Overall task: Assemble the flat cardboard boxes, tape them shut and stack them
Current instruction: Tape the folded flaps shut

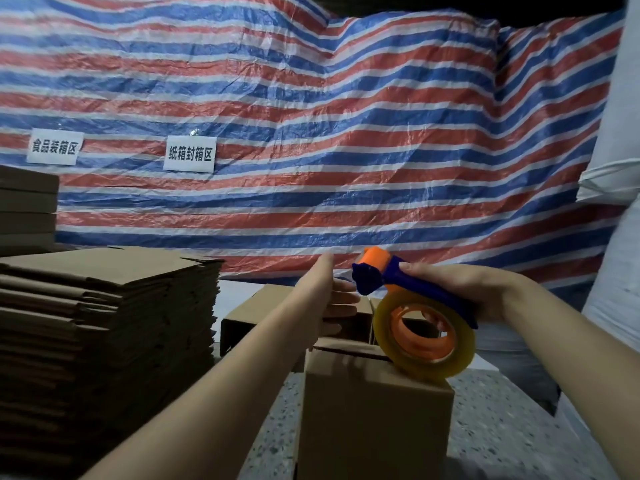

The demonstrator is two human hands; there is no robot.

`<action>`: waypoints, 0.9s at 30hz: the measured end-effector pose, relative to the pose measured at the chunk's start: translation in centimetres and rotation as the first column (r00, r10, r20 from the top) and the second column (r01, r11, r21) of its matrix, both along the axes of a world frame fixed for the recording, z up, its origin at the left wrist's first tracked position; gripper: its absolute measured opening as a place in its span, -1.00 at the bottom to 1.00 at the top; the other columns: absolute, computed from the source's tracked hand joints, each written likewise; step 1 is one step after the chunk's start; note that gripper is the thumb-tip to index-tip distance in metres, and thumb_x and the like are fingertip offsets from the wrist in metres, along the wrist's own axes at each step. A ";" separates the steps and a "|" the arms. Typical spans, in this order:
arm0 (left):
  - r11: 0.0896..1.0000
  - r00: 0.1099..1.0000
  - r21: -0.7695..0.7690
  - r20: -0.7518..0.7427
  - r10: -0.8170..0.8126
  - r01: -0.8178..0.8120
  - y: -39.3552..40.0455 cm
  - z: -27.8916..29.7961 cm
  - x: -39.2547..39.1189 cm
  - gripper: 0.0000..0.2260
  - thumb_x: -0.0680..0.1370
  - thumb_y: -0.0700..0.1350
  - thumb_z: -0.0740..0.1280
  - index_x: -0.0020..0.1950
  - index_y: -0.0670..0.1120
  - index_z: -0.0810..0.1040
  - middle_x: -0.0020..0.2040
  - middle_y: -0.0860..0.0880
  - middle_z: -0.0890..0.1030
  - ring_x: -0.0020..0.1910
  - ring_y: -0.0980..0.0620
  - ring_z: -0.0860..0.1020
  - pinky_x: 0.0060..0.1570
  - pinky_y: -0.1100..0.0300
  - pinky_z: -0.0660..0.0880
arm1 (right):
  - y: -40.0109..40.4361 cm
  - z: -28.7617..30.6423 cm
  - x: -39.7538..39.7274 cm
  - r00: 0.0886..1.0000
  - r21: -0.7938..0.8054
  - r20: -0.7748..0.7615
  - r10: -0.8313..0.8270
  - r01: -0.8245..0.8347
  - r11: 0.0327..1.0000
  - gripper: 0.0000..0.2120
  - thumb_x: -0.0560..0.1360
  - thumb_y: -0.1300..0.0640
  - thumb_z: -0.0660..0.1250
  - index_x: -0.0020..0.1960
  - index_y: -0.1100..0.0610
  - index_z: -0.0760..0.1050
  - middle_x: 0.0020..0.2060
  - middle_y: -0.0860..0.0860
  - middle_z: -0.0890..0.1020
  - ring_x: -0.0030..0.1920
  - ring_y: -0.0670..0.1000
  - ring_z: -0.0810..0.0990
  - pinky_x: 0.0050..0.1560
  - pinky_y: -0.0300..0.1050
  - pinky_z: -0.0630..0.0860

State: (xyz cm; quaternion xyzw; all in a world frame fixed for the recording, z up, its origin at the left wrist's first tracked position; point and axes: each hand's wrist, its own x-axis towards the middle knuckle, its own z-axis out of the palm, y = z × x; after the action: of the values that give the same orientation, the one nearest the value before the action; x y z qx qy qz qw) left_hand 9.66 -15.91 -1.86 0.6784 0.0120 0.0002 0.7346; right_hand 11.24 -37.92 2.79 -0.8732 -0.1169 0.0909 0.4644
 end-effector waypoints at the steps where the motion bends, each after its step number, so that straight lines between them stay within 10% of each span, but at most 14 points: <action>1: 1.000 1.000 -0.012 -0.007 -0.007 0.007 -0.1 0.0 0.1 -0.45 0.61 0.29 0.09 0.01 -0.15 0.61 -0.04 -0.11 0.70 0.01 -0.09 0.64 0.17 -0.09 0.49 | 0.1 0.0 -0.1 1.000 -0.005 0.001 0.009 -0.009 1.000 -0.19 0.17 -0.41 0.48 0.20 0.13 0.58 -0.19 0.10 0.72 -0.29 0.01 0.68 -0.28 -0.08 0.58; 9: 0.992 0.998 -0.120 -0.053 -0.033 0.026 -0.4 -0.8 0.5 -0.70 0.58 0.08 0.26 -0.15 -0.12 0.57 -0.18 -0.06 0.73 -0.08 -0.06 0.66 -0.06 0.05 0.52 | 0.2 0.1 -0.2 1.000 -0.026 0.007 0.017 -0.017 1.000 -0.24 0.24 -0.42 0.41 0.18 0.14 0.57 -0.25 0.08 0.71 -0.32 0.00 0.67 -0.30 -0.12 0.58; 21: 0.979 0.990 -0.159 0.066 -0.121 0.130 0.3 -1.9 1.1 -0.79 0.58 -0.08 0.32 0.15 -0.12 0.60 -0.06 -0.05 0.72 0.02 -0.02 0.66 0.03 0.09 0.51 | 0.2 0.2 0.3 1.000 -0.055 0.004 0.012 -0.012 0.998 -0.21 0.18 -0.44 0.41 0.15 0.16 0.57 -0.25 0.08 0.72 -0.33 0.00 0.69 -0.31 -0.14 0.60; 27: 0.952 0.997 -0.301 0.068 -0.036 0.055 -1.5 -3.8 1.3 -0.89 0.60 -0.15 0.26 -0.08 -0.13 0.53 -0.14 -0.04 0.73 -0.04 0.00 0.65 0.17 0.04 0.40 | 0.0 0.2 0.6 1.000 -0.056 -0.014 0.009 -0.010 0.998 -0.19 0.17 -0.44 0.42 0.16 0.16 0.57 -0.24 0.10 0.72 -0.33 0.01 0.68 -0.31 -0.12 0.60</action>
State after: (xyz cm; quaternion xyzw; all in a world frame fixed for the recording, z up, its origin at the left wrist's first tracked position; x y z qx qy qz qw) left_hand 10.99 -17.40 -5.70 0.5576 -0.0265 0.0021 0.8297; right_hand 11.84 -37.89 3.04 -0.8846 -0.1151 0.1023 0.4401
